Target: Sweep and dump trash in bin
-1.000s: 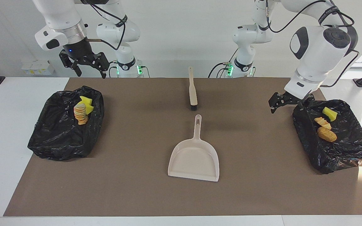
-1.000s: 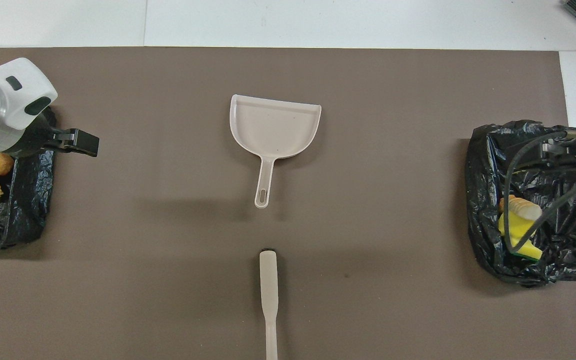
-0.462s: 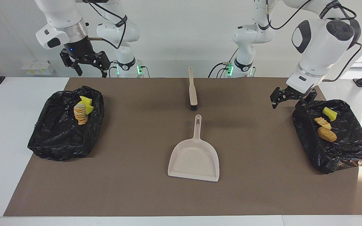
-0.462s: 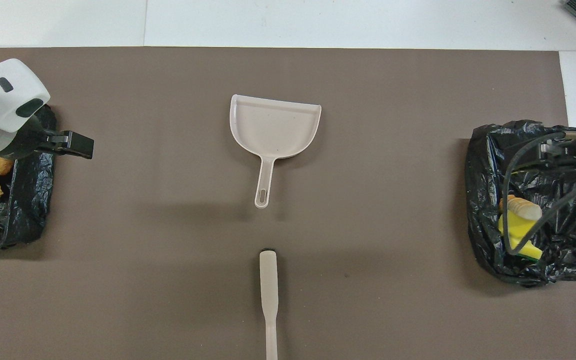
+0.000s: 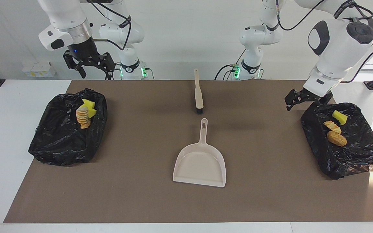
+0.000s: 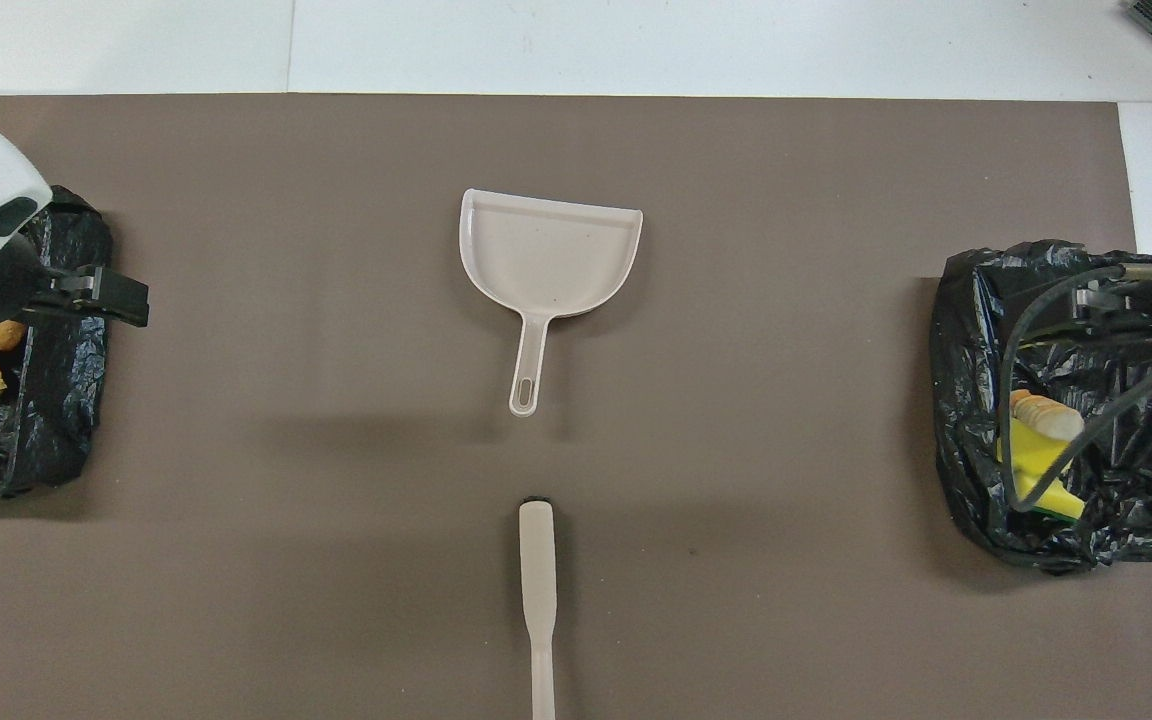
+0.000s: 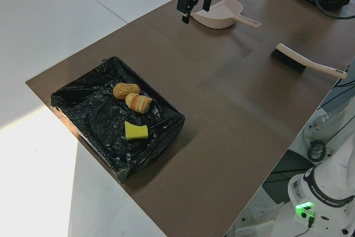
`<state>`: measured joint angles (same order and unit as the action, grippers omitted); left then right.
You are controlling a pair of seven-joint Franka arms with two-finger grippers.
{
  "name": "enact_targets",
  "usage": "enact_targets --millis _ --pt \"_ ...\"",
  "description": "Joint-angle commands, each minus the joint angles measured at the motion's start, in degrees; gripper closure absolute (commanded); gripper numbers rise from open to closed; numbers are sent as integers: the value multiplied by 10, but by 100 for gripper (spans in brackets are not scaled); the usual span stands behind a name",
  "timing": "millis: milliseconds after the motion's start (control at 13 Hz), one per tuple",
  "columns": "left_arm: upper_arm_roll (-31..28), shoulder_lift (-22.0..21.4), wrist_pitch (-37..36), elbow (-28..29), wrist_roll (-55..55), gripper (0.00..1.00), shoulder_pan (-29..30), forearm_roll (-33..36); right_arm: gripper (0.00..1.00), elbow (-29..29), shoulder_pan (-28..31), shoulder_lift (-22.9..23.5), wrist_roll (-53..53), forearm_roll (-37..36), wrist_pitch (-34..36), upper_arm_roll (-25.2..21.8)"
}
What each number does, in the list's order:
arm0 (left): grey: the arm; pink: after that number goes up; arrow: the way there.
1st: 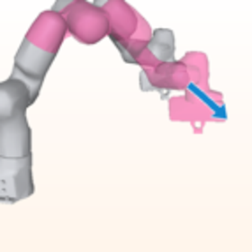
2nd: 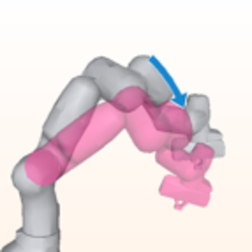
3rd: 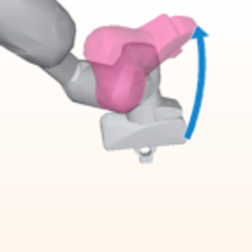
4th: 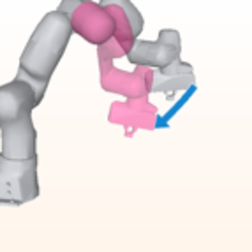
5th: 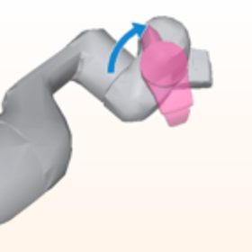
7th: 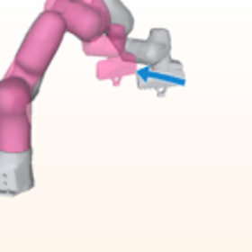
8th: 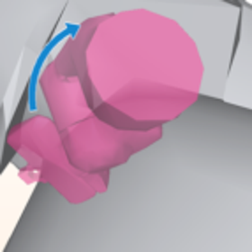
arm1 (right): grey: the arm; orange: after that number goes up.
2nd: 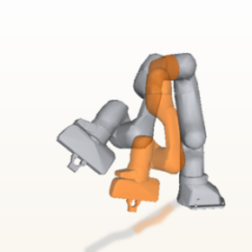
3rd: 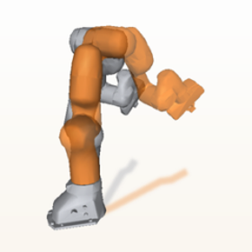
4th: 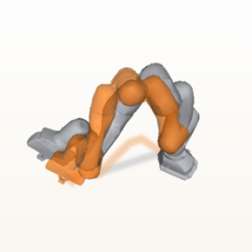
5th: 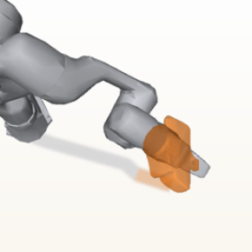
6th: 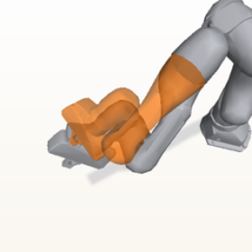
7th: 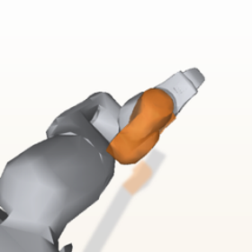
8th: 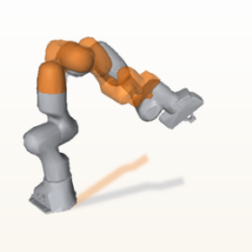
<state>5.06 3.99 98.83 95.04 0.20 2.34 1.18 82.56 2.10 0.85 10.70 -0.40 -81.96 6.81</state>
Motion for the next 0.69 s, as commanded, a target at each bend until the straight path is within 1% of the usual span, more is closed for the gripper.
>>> enact_targets --millis 0,77,231,462,615 --pt "-64 -30 -29 -18 1 0 -51 -8 0 -4 11 0 -14 0 8 5" --pt "-76 -48 -34 -17 4 0 -63 -7 0 -4 13 1 -14 2 8 5" --pt "-74 -68 -62 -18 1 0 -64 -8 0 -4 13 1 -13 2 7 5" --pt "-73 -80 -65 -6 13 0 -65 -9 0 -4 13 2 -11 3 7 5" --pt "-68 -79 -57 -5 3 0 -68 -8 0 -4 14 2 -10 3 7 5"
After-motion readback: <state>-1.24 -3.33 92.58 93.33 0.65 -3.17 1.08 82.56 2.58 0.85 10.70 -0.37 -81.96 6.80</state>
